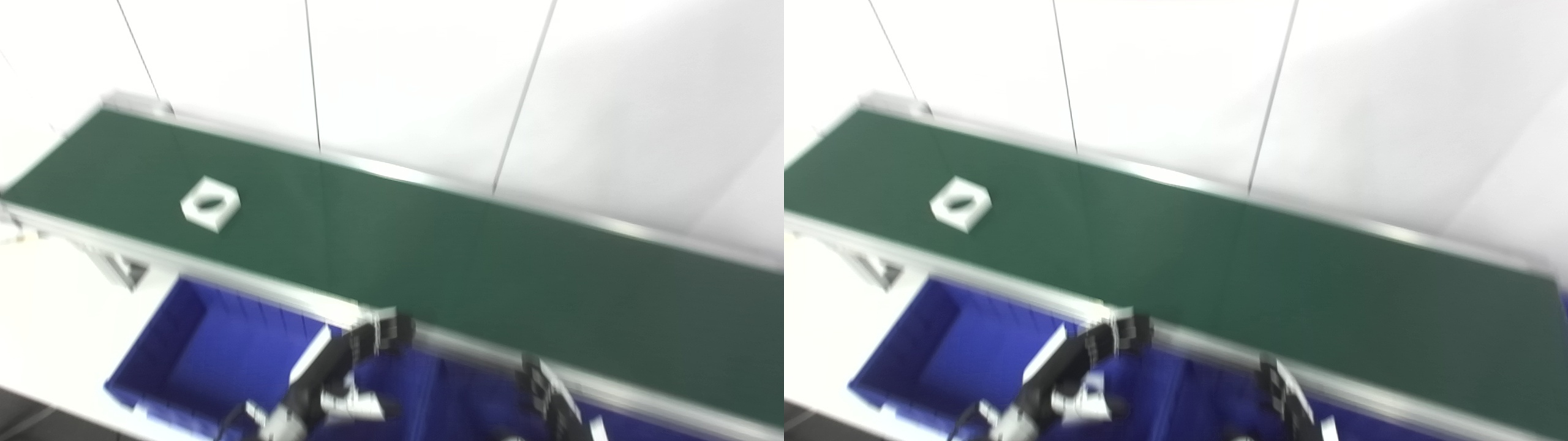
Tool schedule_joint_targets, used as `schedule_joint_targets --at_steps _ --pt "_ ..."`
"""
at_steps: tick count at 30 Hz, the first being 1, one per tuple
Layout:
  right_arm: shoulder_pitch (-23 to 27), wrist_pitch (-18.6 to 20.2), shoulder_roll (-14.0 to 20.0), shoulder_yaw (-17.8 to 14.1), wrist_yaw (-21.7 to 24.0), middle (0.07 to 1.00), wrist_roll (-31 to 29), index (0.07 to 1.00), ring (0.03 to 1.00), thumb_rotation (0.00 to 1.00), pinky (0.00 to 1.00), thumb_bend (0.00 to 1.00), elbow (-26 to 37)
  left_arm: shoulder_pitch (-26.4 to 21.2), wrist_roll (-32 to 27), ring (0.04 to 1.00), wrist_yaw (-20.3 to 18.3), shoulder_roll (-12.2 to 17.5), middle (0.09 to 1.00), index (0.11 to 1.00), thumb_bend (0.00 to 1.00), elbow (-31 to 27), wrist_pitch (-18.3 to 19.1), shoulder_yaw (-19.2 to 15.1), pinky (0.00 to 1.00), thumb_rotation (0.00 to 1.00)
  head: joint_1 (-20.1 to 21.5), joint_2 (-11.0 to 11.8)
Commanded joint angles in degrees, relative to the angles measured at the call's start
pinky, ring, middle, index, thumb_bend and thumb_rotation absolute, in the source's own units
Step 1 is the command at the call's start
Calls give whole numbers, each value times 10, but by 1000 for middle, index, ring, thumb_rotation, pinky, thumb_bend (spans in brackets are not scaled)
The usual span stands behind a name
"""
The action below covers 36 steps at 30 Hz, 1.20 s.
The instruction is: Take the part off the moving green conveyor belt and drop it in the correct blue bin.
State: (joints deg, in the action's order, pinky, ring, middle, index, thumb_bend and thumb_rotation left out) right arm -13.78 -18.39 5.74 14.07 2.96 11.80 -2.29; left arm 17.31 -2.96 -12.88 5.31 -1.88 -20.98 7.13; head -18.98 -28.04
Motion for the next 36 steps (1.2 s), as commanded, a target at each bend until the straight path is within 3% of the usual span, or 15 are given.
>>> schedule_joint_targets --at_steps 1,12,17,20,27,36 --pt "10 -36 -7 -2 -6 826 -1 865 797 420 704 544 4 -9 1 762 3 6 787 801 965 -22 -8 -3 718 380 -1 6" --pt "19 -52 -13 -2 -8 824 2 866 794 421 703 541 -20 -29 5 764 -2 42 782 784 970 -103 40 -13 720 296 -19 32" --pt "21 -50 -15 -1 -7 831 2 875 804 416 711 528 -22 -64 66 774 3 78 808 808 933 -160 74 -36 708 316 -28 29" --pt "22 -48 -16 -2 -6 833 -1 877 805 415 716 527 -21 -87 90 776 4 95 816 814 902 -179 100 -48 695 273 -31 26" --pt "25 -49 -16 -2 -4 838 -6 884 815 428 728 519 -23 -123 144 808 6 130 832 836 833 -201 166 -76 752 120 -37 21" --pt "28 -47 -15 -4 -3 838 -7 890 811 450 723 513 -19 -170 207 844 2 189 857 855 795 -192 211 -106 792 25 -50 10"
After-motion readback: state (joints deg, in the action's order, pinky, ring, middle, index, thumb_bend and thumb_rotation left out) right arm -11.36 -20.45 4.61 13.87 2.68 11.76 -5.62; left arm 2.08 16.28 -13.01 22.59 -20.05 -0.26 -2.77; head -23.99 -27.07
